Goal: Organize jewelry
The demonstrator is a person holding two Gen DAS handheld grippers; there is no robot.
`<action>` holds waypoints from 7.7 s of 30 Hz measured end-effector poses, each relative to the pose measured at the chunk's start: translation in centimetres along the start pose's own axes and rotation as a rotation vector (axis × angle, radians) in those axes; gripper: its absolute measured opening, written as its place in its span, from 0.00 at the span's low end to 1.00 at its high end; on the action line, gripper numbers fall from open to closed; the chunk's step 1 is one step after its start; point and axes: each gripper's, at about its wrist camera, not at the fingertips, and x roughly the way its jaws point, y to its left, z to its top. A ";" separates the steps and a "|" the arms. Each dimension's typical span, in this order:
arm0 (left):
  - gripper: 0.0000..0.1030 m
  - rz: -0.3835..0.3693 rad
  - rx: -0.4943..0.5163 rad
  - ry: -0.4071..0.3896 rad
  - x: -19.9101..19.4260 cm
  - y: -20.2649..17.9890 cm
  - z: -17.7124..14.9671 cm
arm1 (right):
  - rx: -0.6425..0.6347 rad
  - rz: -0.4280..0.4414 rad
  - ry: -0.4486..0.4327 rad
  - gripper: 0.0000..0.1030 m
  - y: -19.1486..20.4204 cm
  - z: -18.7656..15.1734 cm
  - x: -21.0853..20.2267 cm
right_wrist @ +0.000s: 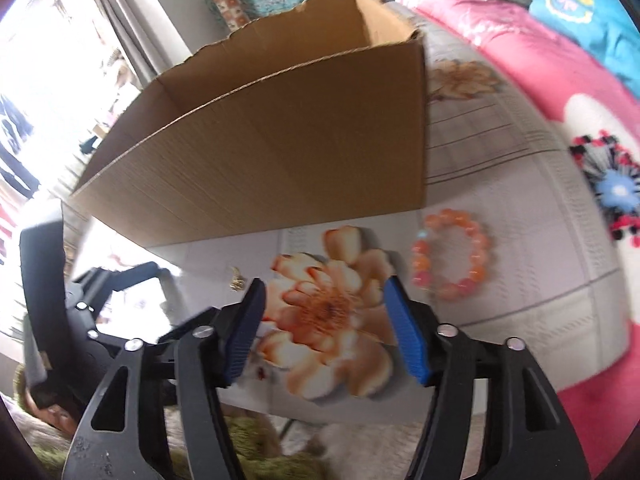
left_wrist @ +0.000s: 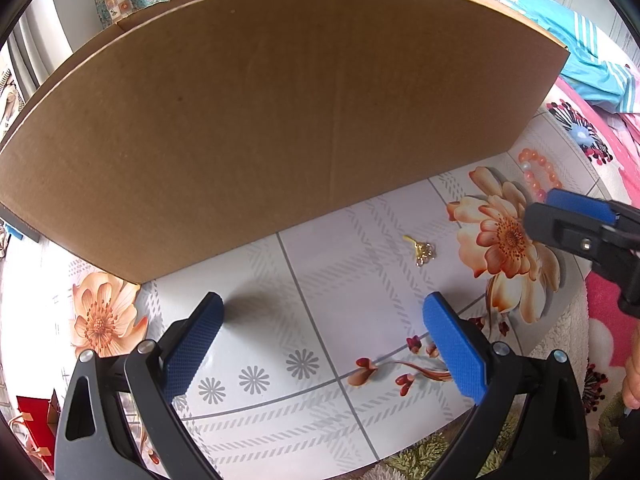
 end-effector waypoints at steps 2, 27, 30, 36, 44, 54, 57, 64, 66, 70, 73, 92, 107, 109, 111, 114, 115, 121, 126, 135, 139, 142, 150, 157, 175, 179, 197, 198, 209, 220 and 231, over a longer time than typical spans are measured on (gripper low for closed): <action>0.95 0.001 -0.002 0.000 0.0 0.0 0.0 | -0.015 -0.042 -0.017 0.60 -0.5 -0.4 -0.8; 0.95 0.002 -0.003 -0.006 -0.2 0.1 -0.2 | 0.001 0.018 0.048 0.39 -1.2 1.5 3.3; 0.95 0.002 -0.002 -0.007 -0.2 0.1 -0.2 | -0.009 0.009 0.041 0.39 -0.9 1.1 3.0; 0.95 0.002 -0.004 -0.010 -0.3 0.1 -0.4 | -0.024 -0.045 0.028 0.42 -0.9 1.2 2.8; 0.95 0.002 -0.004 -0.011 -0.3 0.0 -0.4 | -0.030 -0.053 0.038 0.44 -0.3 2.0 3.8; 0.95 0.003 -0.004 -0.012 -0.4 0.0 -0.7 | -0.045 -0.071 0.038 0.43 0.9 2.0 3.7; 0.95 0.003 -0.004 -0.013 -0.4 0.0 -0.7 | -0.048 -0.076 0.037 0.42 1.0 2.0 3.7; 0.95 0.003 -0.005 -0.014 -0.4 -0.1 -0.8 | -0.053 -0.087 0.034 0.40 1.1 2.0 3.4; 0.95 0.003 -0.004 -0.014 -0.4 -0.1 -0.9 | -0.056 -0.089 0.033 0.40 1.2 1.9 3.4; 0.95 0.003 -0.005 -0.014 -0.4 -0.1 -0.9 | -0.055 -0.091 0.028 0.39 1.1 1.9 3.3; 0.95 0.003 -0.004 -0.019 -0.5 -0.1 -1.0 | -0.054 -0.091 0.027 0.39 1.0 1.8 3.5; 0.86 -0.141 0.078 -0.229 -1.6 0.6 1.0 | -0.032 -0.073 0.016 0.39 0.1 1.7 3.0; 0.14 -0.235 0.218 -0.234 0.7 -0.7 8.1 | -0.010 -0.033 0.002 0.39 -0.7 1.8 3.3; 0.11 -0.242 0.220 -0.231 1.2 -0.5 9.0 | -0.006 -0.027 0.000 0.39 -0.9 1.8 3.4; 0.10 -0.245 0.230 -0.226 1.5 -0.4 9.9 | 0.000 -0.020 -0.003 0.39 -1.0 1.8 3.4; 0.09 -0.239 0.246 -0.211 2.2 -0.4 10.9 | 0.005 -0.012 -0.006 0.39 -1.1 1.7 3.0; 0.09 -0.237 0.247 -0.205 2.3 -0.6 10.8 | 0.005 -0.010 -0.006 0.39 -1.2 1.7 3.0; 0.07 -0.203 0.264 -0.166 4.0 -0.3 11.7 | 0.010 0.001 -0.010 0.39 -1.5 1.6 2.9; 0.02 -0.201 0.272 -0.174 4.7 -0.3 12.8 | 0.009 0.006 -0.014 0.39 -1.7 1.5 2.8; 0.01 -0.252 0.243 -0.239 1.8 0.2 12.8 | -0.013 -0.017 -0.012 0.35 -1.4 1.4 2.8; 0.01 -0.261 0.228 -0.278 0.1 0.7 12.0 | -0.085 -0.122 -0.018 0.21 -0.3 1.2 3.0; 0.01 -0.273 0.220 -0.306 -1.2 1.1 10.7 | -0.106 -0.180 -0.024 0.07 0.1 1.1 3.1; 0.01 -0.318 0.194 -0.382 -6.1 0.0 5.8 | 0.077 -0.014 -0.069 0.07 -2.6 0.9 0.9; 0.01 -0.373 0.164 -0.440 -8.9 1.0 5.2 | 0.229 0.158 -0.165 0.07 -5.5 1.0 -2.8; 0.01 -0.432 0.116 -0.562 -14.6 3.0 8.9 | 0.181 0.333 -0.389 0.07 -4.7 5.2 -10.8; 0.01 -0.454 0.107 -0.538 -14.2 3.2 10.7 | 0.147 0.373 -0.398 0.07 -4.0 6.8 -11.1; 0.01 -0.483 0.008 0.060 0.6 2.4 17.8 | 0.071 0.410 -0.236 0.07 -2.8 13.5 -4.0; 0.01 -0.486 0.006 0.090 1.3 2.3 18.0 | 0.058 0.403 -0.234 0.07 -2.7 13.6 -3.8; 0.06 -0.483 -0.026 0.284 4.3 1.6 18.4 | 0.031 0.389 -0.202 0.07 -2.8 14.5 -2.8; 0.16 -0.504 -0.089 0.226 3.3 3.2 18.0 | -0.021 0.354 -0.112 0.07 -1.6 15.0 -1.9; 0.33 -0.436 -0.128 -0.111 -4.8 7.5 13.8 | -0.261 0.167 0.125 0.07 2.7 17.0 3.2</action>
